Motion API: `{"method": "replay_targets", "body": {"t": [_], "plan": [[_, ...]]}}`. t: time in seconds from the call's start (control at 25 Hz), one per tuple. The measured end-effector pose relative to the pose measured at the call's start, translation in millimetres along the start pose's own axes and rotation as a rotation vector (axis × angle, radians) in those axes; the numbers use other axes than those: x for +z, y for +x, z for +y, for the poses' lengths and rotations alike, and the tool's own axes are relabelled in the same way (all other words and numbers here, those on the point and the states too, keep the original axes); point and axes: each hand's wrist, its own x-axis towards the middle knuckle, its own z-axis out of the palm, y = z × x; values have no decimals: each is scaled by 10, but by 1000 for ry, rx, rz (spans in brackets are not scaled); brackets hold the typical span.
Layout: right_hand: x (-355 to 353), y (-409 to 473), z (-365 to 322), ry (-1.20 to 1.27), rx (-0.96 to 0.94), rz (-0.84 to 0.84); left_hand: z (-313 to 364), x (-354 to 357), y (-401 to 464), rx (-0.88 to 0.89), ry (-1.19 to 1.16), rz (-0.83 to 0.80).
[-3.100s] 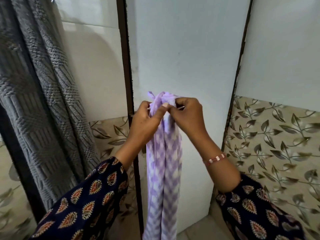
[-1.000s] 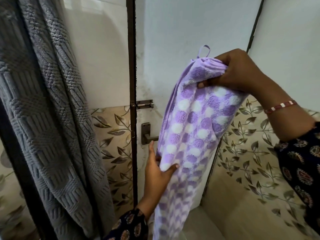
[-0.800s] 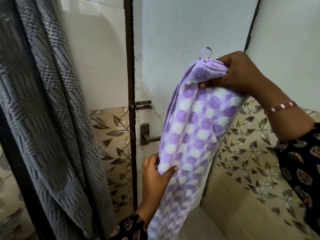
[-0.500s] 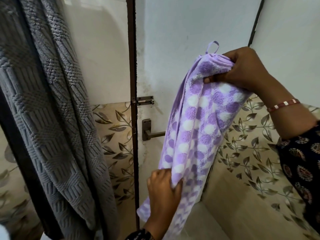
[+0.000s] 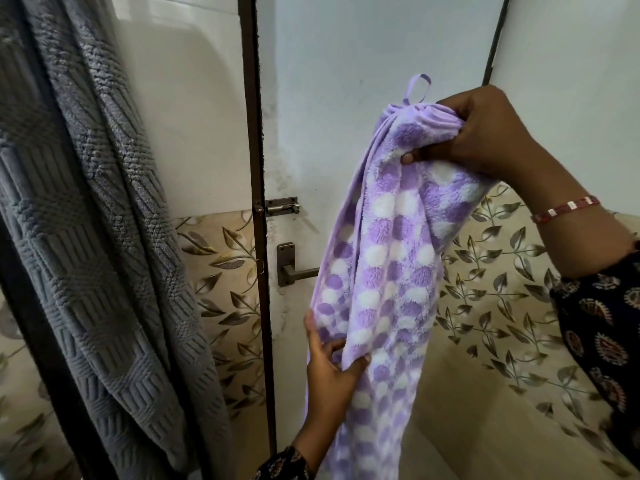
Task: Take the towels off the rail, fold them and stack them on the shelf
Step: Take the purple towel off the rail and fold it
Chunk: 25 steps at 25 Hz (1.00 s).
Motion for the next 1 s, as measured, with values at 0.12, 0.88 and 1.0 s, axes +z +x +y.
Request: {"method": "replay_targets", "body": {"t": [0.12,0.88,1.0], "plan": [[-47,-31,14,-28,-4,15,-20,-131,91,-13,-6,43],[91,41,63,3,-38,62,14,95,-148,-233,-161,-179],[28,31,-6,9,-82,79,44,21,48,-323,-302,-375]]}}
